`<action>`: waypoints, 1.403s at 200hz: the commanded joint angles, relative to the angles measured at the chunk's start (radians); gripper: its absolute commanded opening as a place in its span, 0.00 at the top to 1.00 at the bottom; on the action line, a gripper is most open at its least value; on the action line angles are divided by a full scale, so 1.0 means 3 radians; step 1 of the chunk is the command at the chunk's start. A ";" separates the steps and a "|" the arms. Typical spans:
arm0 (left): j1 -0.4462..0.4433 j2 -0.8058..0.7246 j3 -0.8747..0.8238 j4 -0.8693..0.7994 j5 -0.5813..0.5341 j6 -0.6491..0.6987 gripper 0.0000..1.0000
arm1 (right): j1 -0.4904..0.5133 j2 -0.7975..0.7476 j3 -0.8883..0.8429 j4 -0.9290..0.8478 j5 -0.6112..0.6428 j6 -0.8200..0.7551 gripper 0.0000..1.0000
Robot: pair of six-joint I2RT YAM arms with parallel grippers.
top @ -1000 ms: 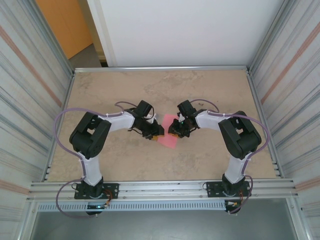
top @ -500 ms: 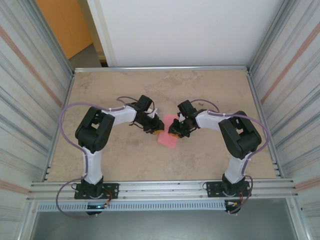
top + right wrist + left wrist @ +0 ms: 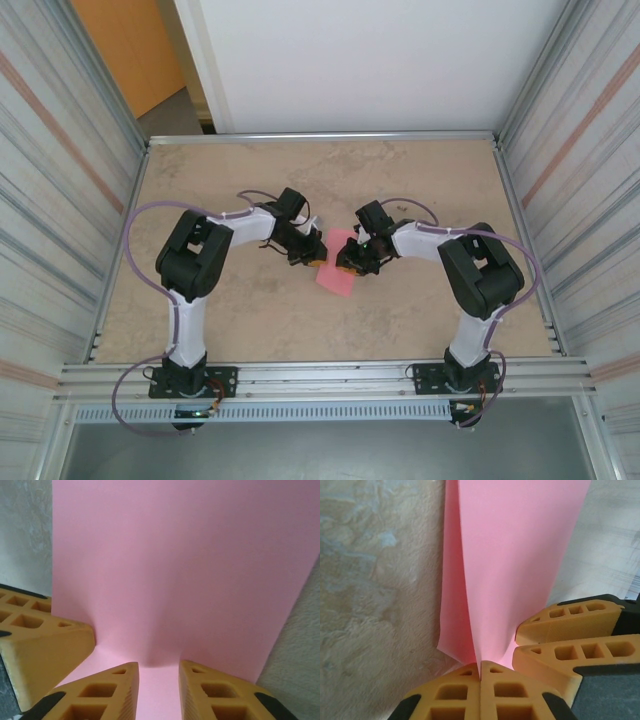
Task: Fold a paper plane with a square sheet of paper (pick it up from the middle)
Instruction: Third fold the triangle at the center of the table.
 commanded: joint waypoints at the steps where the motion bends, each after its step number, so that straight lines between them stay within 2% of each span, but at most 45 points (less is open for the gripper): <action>1: 0.0068 -0.0116 -0.0033 -0.0027 0.0033 -0.0064 1.00 | 0.0013 -0.0237 -0.0050 -0.0071 0.0226 -0.0188 0.66; 38: 0.0174 -0.0397 -0.0357 0.0179 -0.0062 -0.0378 1.00 | 0.0164 -0.0667 -0.0025 -0.0027 0.0626 -0.0600 0.39; 66: 0.0249 -0.0607 -0.0557 0.0236 -0.0171 -0.0568 1.00 | 0.0487 -0.0753 0.0060 -0.0093 0.1005 -0.1017 0.29; 120: 0.0279 -0.0662 -0.0589 0.0203 -0.0188 -0.0776 1.00 | 0.1127 -0.0643 0.0171 -0.0023 0.1590 -0.1539 0.32; 155: 0.0279 -0.0619 -0.0534 0.0177 -0.0180 -0.0834 1.00 | 0.1339 -0.0428 0.0299 -0.0039 0.1810 -0.1640 0.33; 224: 0.0280 -0.0582 -0.0527 0.0152 -0.0167 -0.0855 1.00 | 0.1475 -0.0123 0.0396 -0.0042 0.2041 -0.1663 0.35; 252: 0.0286 -0.0573 -0.0527 0.0147 -0.0167 -0.0840 1.00 | 0.1483 -0.0207 0.0361 -0.0079 0.2376 -0.1649 0.42; 280: 0.0284 -0.0549 -0.0527 0.0147 -0.0167 -0.0839 0.99 | 0.1480 -0.0339 0.0293 -0.0045 0.2433 -0.1677 0.50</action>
